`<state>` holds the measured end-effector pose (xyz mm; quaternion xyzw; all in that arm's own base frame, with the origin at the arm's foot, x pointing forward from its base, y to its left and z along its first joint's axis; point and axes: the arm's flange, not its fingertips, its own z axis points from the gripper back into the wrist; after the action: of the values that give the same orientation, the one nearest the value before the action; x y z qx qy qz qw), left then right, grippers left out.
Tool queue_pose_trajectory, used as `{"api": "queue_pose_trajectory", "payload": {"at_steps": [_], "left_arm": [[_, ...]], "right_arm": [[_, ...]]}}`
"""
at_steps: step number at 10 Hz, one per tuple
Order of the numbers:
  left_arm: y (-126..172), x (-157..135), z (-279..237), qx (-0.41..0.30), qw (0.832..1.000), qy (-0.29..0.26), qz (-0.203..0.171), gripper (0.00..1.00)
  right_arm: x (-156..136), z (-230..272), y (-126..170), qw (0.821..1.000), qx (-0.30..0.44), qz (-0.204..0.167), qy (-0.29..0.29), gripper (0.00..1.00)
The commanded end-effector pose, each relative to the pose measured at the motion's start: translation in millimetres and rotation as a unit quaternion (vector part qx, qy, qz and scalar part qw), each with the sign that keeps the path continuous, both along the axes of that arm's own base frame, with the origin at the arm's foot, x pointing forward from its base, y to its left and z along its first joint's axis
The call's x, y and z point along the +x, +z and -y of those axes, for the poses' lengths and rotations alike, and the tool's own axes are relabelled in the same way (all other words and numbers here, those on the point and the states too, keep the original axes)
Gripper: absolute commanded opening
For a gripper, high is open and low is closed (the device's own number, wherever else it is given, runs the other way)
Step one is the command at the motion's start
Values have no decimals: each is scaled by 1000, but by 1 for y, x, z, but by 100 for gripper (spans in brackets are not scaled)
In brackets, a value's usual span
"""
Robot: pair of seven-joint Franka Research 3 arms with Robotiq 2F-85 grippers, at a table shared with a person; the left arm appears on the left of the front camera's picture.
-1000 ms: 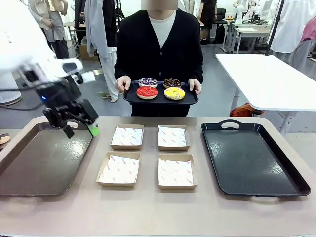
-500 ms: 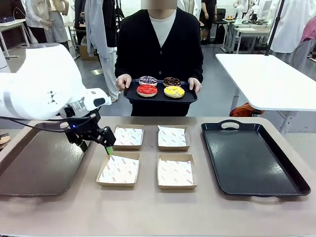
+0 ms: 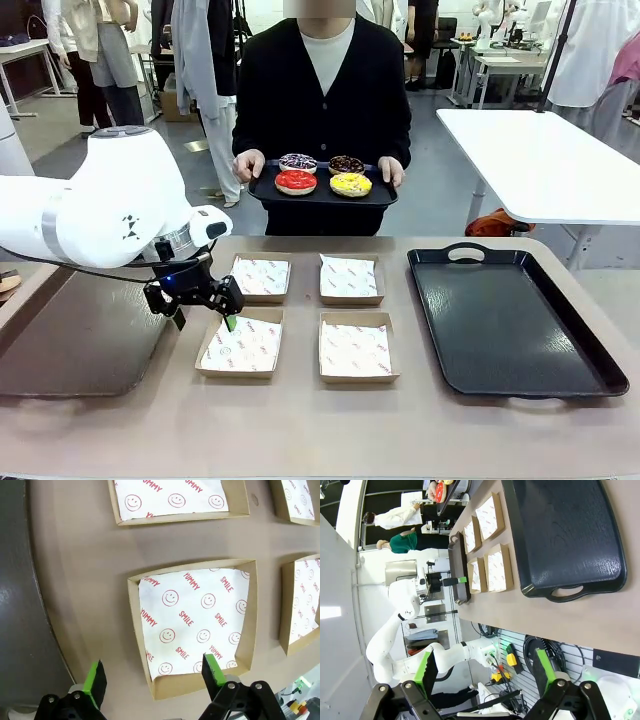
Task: Individually package the donuts and arrange them on the tray.
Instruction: Pick up one Paper togo box.
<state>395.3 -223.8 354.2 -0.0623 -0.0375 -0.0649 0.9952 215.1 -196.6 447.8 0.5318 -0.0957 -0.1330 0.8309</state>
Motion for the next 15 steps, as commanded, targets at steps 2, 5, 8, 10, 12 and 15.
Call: {"api": "queue_pose_trajectory", "payload": {"at_steps": [2,5,8,10,12,15], "left_arm": [[5,1,-3,0,1000,-3,7,100],[5,1,-3,0,1000,-3,7,100],[2,2,-3,-3,1000,2,1,100],[-3,2,9,56,998,12,0,100],[-12,5,21,75,997,19,-8,100],[-23,13,23,60,997,44,-23,100]], "right_arm": [[0,-3,-2,1000,2,4,-6,100],[0,-3,-2,1000,2,4,-6,100],[0,-3,-2,1000,2,4,-6,100],[0,-3,-2,1000,2,4,-6,100],[0,-3,-2,1000,2,4,-6,100],[0,-3,-2,1000,2,4,-6,100]]}}
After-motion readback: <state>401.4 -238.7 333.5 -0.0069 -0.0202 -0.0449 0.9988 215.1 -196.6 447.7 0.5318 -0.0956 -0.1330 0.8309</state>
